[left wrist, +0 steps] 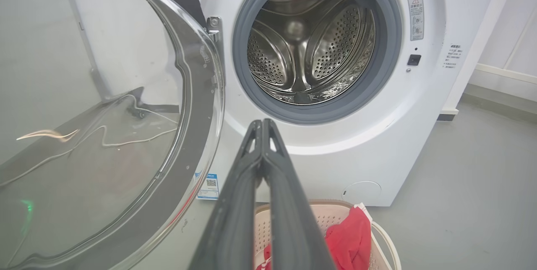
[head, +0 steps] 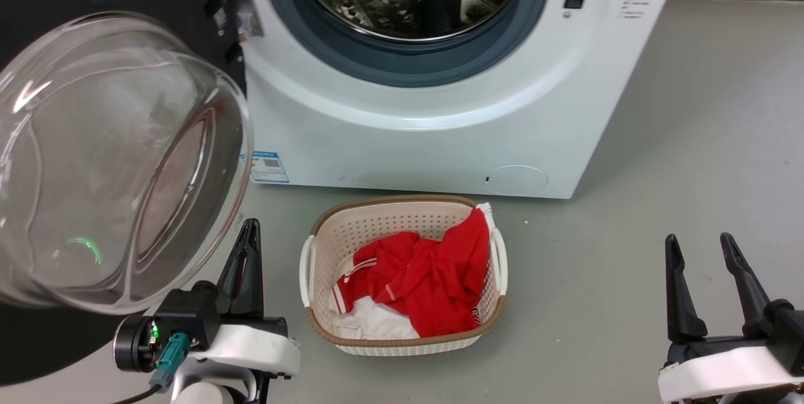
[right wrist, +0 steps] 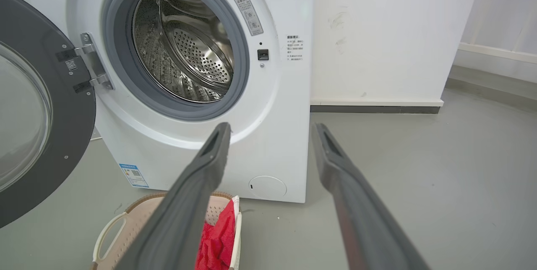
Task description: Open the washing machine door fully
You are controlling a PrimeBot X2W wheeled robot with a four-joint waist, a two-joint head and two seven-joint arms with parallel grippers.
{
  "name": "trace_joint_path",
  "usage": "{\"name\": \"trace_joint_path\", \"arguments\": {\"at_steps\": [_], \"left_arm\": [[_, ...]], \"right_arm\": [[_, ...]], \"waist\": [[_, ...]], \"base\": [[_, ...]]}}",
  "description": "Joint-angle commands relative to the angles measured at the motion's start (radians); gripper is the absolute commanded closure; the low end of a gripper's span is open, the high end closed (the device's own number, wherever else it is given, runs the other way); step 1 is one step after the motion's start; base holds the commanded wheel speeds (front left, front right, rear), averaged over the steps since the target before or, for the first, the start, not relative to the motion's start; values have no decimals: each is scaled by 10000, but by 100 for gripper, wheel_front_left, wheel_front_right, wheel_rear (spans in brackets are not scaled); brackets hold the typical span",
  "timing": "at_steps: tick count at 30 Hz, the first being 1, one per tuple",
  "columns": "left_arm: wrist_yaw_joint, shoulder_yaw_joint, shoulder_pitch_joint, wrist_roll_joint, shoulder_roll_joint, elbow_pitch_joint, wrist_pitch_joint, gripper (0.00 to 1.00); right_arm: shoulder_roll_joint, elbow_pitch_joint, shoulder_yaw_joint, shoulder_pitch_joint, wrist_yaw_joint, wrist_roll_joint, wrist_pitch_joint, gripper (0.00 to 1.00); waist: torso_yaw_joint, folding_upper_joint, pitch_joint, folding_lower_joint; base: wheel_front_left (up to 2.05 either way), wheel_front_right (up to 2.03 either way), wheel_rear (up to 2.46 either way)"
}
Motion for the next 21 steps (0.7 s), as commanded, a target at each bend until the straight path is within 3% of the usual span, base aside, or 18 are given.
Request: {"name": "trace_joint_path", "arguments": {"at_steps": [1, 3, 4, 5, 6, 21], "left_arm": [[-31, -22, -163, 42, 61, 47, 27, 100], [-24, -81, -162, 88, 80, 129, 31, 63], [-4, -95, -146, 94, 95, 165, 36, 50], [21, -105, -139, 111, 117, 193, 39, 20], [52, -105, -130, 145, 148, 211, 53, 0], [255, -324, 191, 245, 260, 363, 31, 0]], "right_arm": [[16, 10, 9, -61, -6, -27, -66, 0], [16, 37, 11, -33, -6, -57, -80, 0], [14, 32, 13, -18, -6, -64, -101, 0], [16, 32, 16, 1, -6, -75, -107, 0], [16, 26, 36, 17, -6, -72, -113, 0], [14, -44, 145, 329, -6, 7, -74, 0]], "waist": [[-216, 0, -69, -1], [-358, 0, -152, -1], [-424, 0, -182, -1], [-481, 0, -223, -1], [-534, 0, -252, -1], [-721, 0, -631, -1]], "base": [[0, 0, 0], [0, 0, 0], [0, 0, 0], [0, 0, 0], [0, 0, 0], [0, 0, 0]]}}
